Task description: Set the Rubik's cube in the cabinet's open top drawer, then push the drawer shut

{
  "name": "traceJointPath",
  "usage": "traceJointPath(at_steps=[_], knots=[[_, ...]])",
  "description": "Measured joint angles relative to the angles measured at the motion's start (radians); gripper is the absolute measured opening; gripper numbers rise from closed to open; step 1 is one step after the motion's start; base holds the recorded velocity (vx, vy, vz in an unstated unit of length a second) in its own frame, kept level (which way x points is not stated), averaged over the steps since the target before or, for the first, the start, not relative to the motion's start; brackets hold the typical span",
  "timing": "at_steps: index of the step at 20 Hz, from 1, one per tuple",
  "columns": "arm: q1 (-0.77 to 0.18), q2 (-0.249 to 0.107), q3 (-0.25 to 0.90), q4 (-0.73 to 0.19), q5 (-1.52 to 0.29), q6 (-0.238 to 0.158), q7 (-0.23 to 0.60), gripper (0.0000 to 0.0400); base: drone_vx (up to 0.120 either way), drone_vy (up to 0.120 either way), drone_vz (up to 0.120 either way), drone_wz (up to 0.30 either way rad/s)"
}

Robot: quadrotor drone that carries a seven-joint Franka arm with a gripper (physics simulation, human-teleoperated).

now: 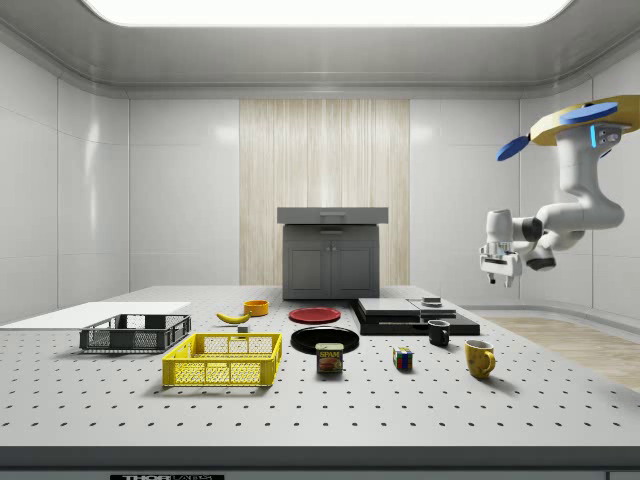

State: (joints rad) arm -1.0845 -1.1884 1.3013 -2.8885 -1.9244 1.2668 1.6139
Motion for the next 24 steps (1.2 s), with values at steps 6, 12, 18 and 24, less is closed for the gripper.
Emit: traceJointPath(at_steps=[6, 12, 18, 24], knots=[[-0.009, -0.028, 0.008, 0.002, 0.014, 0.026, 0.008, 0.0400, 0.120, 0.120, -0.120, 0.000], [-0.017, -0.055, 0.015, 0.004, 0.028, 0.050, 0.016, 0.0400, 0.120, 0.093, -0.120, 0.000], [-0.024, -0.080, 0.022, 0.005, 0.040, 0.074, 0.023, 0.0400, 0.120, 0.000, -0.060, 0.000], [-0.031, -0.104, 0.028, 0.007, 0.051, 0.096, 0.029, 0.0400, 0.120, 0.000, -0.013, 0.000]])
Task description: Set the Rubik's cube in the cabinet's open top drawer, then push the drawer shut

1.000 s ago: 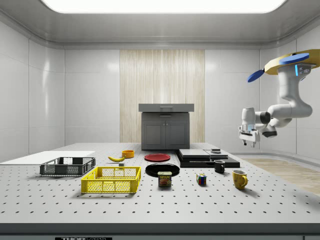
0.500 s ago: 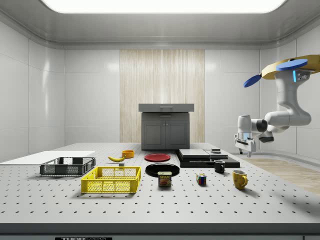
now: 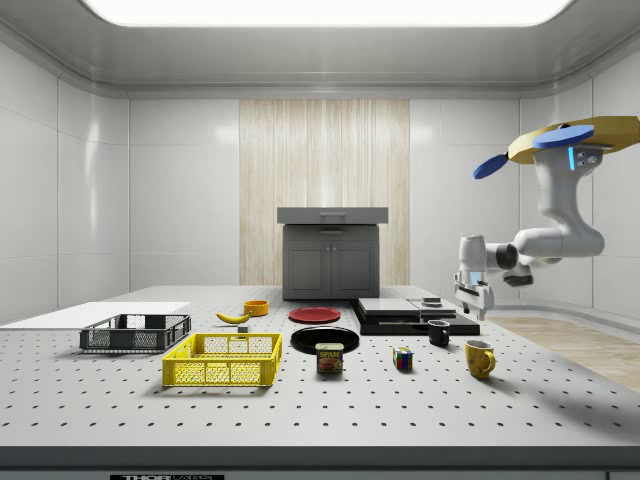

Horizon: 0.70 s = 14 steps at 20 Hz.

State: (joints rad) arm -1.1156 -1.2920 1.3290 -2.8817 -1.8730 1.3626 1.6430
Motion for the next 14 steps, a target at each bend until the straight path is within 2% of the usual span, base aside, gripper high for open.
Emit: traceJointPath(at_steps=[11, 14], knots=[[-0.011, -0.040, 0.009, 0.002, 0.019, 0.037, 0.010, 0.0400, 0.120, 0.000, 0.000, 0.000], [-0.013, -0.050, 0.011, 0.003, 0.023, 0.047, 0.012, 0.0400, 0.120, 0.000, -0.120, 0.000]])
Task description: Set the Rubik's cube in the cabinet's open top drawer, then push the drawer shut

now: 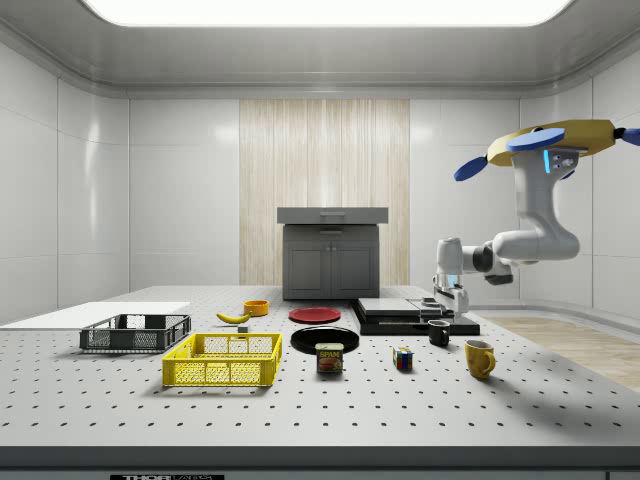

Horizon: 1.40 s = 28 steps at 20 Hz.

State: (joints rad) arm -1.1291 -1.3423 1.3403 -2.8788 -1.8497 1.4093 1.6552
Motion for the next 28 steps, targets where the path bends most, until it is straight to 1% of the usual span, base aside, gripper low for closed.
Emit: traceJointPath(at_steps=[10, 12, 17, 26, 28], knots=[[-0.008, -0.032, 0.007, 0.002, 0.014, 0.029, 0.007, 0.0400, 0.120, 0.000, -0.120, 0.000], [-0.009, -0.038, 0.008, 0.002, 0.017, 0.035, 0.008, 0.0400, 0.120, -0.120, -0.120, 0.000], [-0.013, -0.052, 0.010, 0.003, 0.023, 0.048, 0.011, 0.0400, 0.120, -0.064, -0.120, 0.000], [-0.019, -0.075, 0.015, 0.004, 0.033, 0.070, 0.016, 0.0400, 0.111, 0.000, -0.004, 0.000], [-0.020, -0.080, 0.016, 0.004, 0.035, 0.075, 0.017, 0.0400, 0.000, 0.000, -0.060, 0.000]])
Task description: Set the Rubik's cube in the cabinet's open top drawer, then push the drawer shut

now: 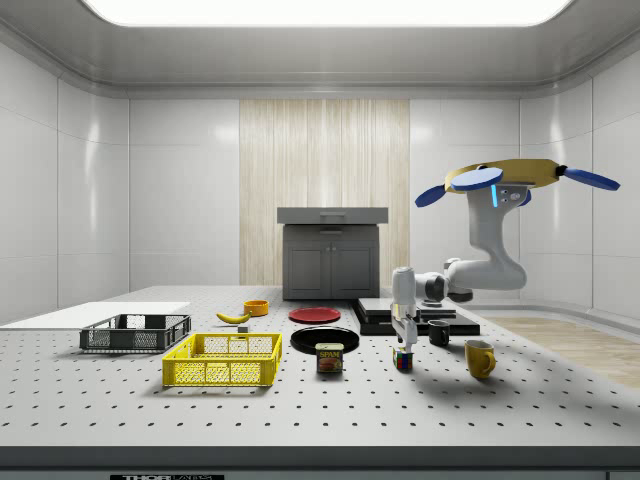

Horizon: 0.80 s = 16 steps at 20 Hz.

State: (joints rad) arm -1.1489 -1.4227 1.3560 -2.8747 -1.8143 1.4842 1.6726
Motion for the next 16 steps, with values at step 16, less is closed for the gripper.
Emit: traceJointPath(at_steps=[16], knots=[[-0.048, -0.029, -0.058, 0.049, -0.050, 0.057, 0.006, 0.0400, 0.000, 0.000, -0.020, 0.000]])
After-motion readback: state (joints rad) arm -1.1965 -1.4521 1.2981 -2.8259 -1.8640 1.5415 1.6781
